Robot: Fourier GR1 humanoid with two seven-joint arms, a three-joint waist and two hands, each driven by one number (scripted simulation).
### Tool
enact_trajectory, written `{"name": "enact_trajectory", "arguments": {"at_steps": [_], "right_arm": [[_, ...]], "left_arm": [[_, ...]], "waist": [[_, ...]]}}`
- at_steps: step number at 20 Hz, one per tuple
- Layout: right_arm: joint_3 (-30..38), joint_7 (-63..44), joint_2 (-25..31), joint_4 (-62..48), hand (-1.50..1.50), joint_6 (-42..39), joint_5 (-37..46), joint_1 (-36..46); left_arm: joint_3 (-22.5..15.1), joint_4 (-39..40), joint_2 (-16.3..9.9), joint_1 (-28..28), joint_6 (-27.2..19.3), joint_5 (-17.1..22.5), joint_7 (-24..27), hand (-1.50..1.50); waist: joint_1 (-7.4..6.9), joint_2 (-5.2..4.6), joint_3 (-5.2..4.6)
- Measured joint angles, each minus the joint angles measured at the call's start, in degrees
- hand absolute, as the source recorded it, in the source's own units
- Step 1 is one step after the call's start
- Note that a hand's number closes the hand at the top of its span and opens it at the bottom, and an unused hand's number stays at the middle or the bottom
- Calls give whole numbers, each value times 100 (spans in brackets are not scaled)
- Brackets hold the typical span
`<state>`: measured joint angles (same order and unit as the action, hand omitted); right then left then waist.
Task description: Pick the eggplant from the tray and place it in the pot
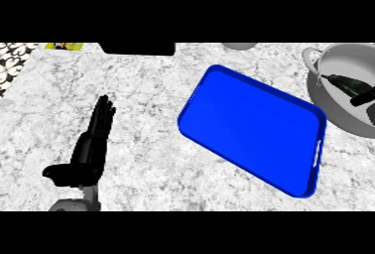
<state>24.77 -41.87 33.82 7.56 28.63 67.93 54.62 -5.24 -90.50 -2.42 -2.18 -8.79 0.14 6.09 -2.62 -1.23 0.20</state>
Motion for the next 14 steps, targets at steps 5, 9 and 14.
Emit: {"name": "enact_trajectory", "arguments": {"at_steps": [5, 9, 14], "right_arm": [[458, 746, -18, 122, -150, 42, -547, -265], [881, 1554, -137, 587, -150, 737, -1051, -388], [1570, 2673, -293, 1293, -150, 1553, -1939, -485]], "left_arm": [[46, 95, -7, 35, 42, 23, 144, 0], [28, 9, 5, 95, 33, 21, 124, 0], [60, 22, 28, 169, 11, 43, 151, 0]], "waist": [[3, 0, 8], [39, 22, 16], [102, 47, 18]]}}
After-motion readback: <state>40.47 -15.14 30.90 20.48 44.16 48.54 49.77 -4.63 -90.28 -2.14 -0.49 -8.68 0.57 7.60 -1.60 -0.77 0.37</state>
